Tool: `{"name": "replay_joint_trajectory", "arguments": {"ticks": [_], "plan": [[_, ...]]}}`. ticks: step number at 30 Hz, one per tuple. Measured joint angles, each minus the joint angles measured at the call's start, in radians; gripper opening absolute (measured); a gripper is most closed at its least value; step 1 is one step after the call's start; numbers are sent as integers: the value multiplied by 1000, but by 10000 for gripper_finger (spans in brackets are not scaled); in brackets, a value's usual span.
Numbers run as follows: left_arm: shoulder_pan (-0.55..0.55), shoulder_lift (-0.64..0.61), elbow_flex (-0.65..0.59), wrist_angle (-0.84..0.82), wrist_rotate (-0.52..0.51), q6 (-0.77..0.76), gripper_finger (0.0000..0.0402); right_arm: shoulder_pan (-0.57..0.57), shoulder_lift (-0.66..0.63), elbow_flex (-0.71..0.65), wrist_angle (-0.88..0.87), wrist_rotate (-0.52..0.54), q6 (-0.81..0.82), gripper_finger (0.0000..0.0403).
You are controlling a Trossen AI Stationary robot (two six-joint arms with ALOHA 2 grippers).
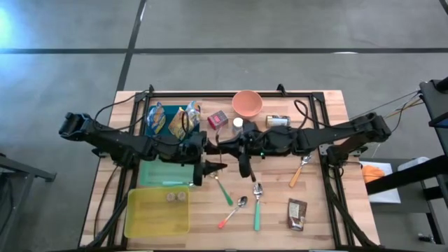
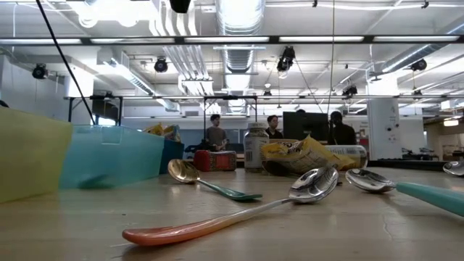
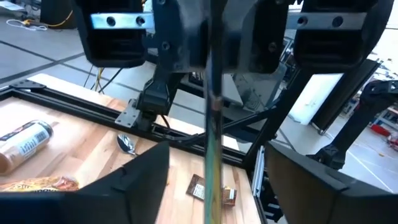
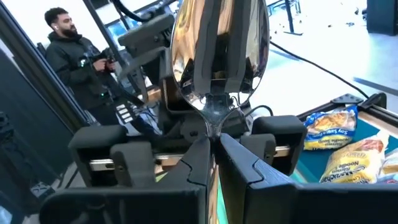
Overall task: Pick & Place Food Item
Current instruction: Put the silver spoon into the light blue bin
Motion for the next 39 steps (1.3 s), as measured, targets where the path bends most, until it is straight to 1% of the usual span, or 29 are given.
{"name": "replay_joint_trajectory", "arguments": {"ticks": [15,20,21,39], "plan": [[1,0,0,10,1,0,110,24,-7,0,0,-7,0,11],[1,0,0,12,15,0,32,24,-7,0,0,-7,0,11],[1,0,0,12,25,0,26,24,-7,0,-1,-7,0,11],[2,1,0,11,76,-1,26,24,-7,0,-22,-30,-4,12]]}}
